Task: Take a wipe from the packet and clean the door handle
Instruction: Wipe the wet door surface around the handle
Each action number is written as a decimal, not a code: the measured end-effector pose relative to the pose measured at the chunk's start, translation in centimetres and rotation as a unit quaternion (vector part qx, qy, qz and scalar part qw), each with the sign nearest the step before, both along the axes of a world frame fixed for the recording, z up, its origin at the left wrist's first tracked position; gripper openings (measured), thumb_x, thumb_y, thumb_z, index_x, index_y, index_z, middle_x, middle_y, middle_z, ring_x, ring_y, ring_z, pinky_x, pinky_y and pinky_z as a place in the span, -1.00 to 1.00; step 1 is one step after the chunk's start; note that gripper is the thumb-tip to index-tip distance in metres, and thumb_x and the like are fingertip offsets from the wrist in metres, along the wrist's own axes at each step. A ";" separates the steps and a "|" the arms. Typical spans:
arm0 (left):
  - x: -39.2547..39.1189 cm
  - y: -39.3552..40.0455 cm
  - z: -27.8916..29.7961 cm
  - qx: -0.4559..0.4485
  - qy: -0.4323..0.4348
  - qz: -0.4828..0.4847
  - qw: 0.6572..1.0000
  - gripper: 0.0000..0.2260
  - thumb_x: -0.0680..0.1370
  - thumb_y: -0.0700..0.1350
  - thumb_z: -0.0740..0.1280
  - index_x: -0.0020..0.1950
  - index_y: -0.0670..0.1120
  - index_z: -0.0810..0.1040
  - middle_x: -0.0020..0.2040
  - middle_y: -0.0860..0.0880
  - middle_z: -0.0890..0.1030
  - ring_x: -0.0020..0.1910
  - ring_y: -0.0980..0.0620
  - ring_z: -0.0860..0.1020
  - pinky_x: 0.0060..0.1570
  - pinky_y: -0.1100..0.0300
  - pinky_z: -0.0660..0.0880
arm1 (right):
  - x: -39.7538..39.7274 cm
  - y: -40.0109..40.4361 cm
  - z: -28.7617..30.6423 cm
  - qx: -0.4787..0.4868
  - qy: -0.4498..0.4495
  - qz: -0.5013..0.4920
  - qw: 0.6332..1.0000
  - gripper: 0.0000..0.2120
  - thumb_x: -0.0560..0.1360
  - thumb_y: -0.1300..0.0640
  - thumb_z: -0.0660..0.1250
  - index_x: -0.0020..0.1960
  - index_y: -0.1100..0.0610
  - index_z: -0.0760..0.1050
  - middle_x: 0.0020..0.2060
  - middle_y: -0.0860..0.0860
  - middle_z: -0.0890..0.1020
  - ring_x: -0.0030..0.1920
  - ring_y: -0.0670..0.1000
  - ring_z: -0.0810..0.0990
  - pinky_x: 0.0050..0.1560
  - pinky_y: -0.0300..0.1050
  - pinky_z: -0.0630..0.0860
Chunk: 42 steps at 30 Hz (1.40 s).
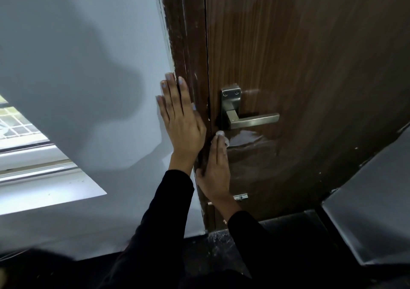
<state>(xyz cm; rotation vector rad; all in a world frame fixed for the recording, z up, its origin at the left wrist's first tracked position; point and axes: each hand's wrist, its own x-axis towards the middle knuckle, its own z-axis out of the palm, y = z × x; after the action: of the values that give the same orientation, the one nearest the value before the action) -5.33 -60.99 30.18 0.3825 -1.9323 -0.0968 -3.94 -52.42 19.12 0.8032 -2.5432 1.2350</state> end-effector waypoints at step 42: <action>-4.4 -2.2 4.6 -0.076 0.168 0.101 0.978 -0.60 0.60 -0.12 0.09 0.41 -0.23 0.22 0.37 -0.35 0.38 0.42 -0.25 0.22 0.49 0.03 -0.01 | -0.9 -0.7 5.6 -0.373 -0.525 -0.021 0.765 -0.07 0.40 0.38 0.29 0.48 0.16 -0.32 0.50 0.09 0.01 0.40 0.10 0.20 0.27 -0.01 0.31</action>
<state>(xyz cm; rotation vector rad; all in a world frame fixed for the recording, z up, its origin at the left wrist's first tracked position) -9.77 -63.18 34.82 0.4276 -1.5469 0.1123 -4.89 -53.15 24.67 -0.2568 -2.1385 2.9785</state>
